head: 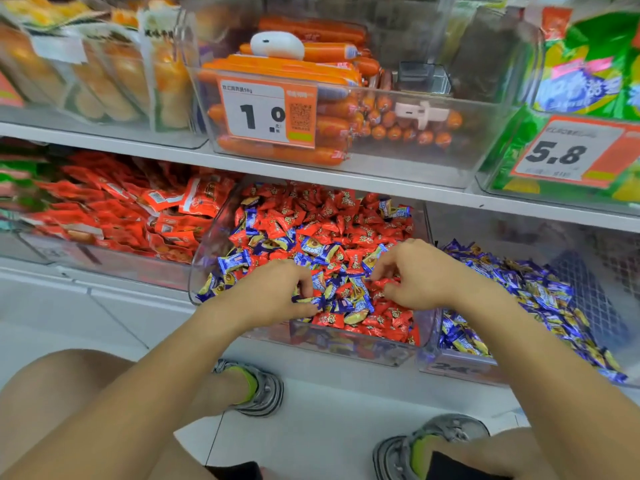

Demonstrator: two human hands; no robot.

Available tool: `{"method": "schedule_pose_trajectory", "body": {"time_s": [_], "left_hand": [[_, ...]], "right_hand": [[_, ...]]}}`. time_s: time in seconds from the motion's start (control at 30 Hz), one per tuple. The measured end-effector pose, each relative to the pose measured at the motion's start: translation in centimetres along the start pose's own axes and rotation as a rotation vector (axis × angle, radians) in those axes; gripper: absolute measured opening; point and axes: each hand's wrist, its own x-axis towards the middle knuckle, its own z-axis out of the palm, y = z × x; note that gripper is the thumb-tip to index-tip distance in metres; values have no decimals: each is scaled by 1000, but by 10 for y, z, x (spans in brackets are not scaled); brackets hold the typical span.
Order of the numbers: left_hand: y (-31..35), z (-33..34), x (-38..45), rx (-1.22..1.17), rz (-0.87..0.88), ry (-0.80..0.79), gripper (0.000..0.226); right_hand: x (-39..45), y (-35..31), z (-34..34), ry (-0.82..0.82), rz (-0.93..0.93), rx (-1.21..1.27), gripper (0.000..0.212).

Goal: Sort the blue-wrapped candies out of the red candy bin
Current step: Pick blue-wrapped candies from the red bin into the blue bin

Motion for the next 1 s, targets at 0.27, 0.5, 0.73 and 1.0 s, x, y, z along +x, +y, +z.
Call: {"method": "schedule_pose_trajectory", "body": {"time_s": [0.27,0.5,0.73,1.0], "left_hand": [[-12,-13,-3,-316,-72,168,16],[-4,-12,7,-513,-113,102,17],[2,2,33,26,-32,103,49],[-3,-7,29,-228,-88,215,27]], "right_hand": [[13,-13,15,105,-78,-139,38],[24,-15,25,123,-131,-60,21],[8,0,-10,228,-82,301,11],[25,21,-8,166,-4,-103,37]]}}
